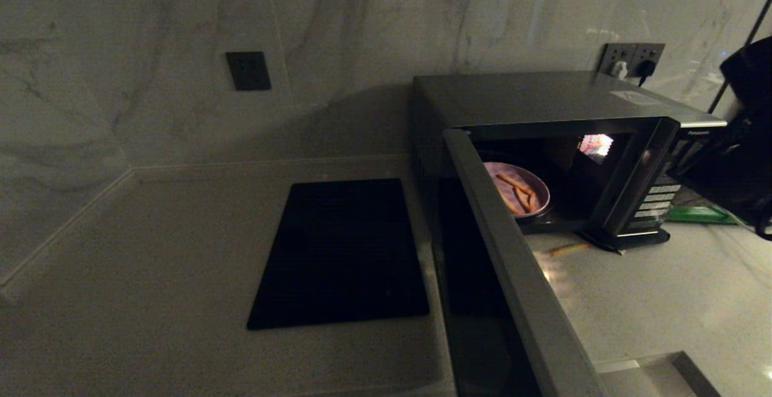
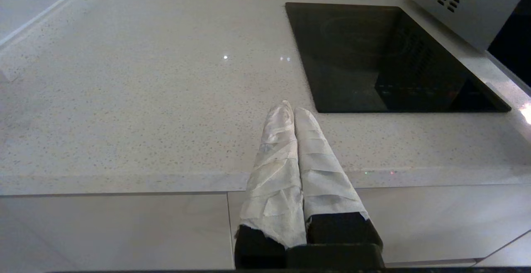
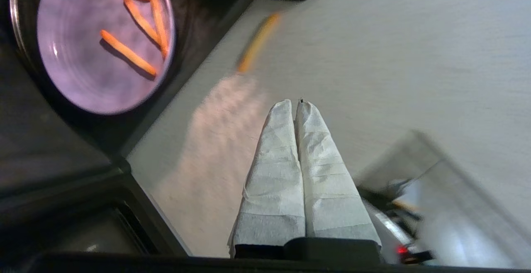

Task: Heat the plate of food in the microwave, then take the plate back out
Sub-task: Close the microwave oven

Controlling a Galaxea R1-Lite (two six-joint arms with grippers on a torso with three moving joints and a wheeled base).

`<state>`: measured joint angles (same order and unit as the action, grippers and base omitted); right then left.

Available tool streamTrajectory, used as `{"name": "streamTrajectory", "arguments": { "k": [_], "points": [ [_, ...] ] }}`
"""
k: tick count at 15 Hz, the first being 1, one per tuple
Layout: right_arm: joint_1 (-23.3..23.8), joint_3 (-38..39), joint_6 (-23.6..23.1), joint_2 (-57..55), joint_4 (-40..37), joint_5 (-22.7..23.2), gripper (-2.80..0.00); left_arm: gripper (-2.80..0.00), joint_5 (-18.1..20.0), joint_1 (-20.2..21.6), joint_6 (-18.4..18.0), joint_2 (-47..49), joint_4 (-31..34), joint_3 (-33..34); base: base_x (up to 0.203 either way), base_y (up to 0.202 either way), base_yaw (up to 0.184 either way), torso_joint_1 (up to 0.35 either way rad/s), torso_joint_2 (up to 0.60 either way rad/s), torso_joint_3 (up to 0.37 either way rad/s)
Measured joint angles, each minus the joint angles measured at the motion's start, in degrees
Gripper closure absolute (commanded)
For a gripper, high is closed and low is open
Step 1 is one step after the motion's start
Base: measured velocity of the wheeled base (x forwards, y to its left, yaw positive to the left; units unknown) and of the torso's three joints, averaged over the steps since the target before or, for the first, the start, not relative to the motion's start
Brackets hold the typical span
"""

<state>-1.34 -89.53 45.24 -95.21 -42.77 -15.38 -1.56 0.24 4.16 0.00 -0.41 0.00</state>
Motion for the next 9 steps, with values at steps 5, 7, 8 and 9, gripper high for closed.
{"name": "streamTrajectory", "arguments": {
  "k": [5, 7, 8, 9],
  "points": [
    [-4.50, 0.67, -5.10, 11.59, -6.77, -2.78, 0.00, 0.00, 0.02, 0.00, 0.02, 0.00, 0.00, 0.00, 0.000, 0.000, 0.000, 0.000, 0.00, 0.000],
    [-7.38, 0.67, -5.86, 14.25, -8.25, -2.87, 0.00, 0.00, 0.02, 0.00, 0.04, 0.00, -0.02, 0.00, 0.000, 0.000, 0.000, 0.000, 0.00, 0.000],
    [-9.00, 0.74, -7.03, 15.33, -8.94, -2.81, 0.00, 0.00, 0.02, 0.00, 0.05, 0.00, -0.01, 0.00, 0.000, 0.000, 0.000, 0.000, 0.00, 0.000],
    [-10.48, 0.87, -9.27, 16.27, -9.93, -2.77, 0.00, 0.00, 0.01, 0.00, 0.02, 0.00, -0.02, 0.00, 0.000, 0.000, 0.000, 0.000, 0.00, 0.000]
  ]
}}
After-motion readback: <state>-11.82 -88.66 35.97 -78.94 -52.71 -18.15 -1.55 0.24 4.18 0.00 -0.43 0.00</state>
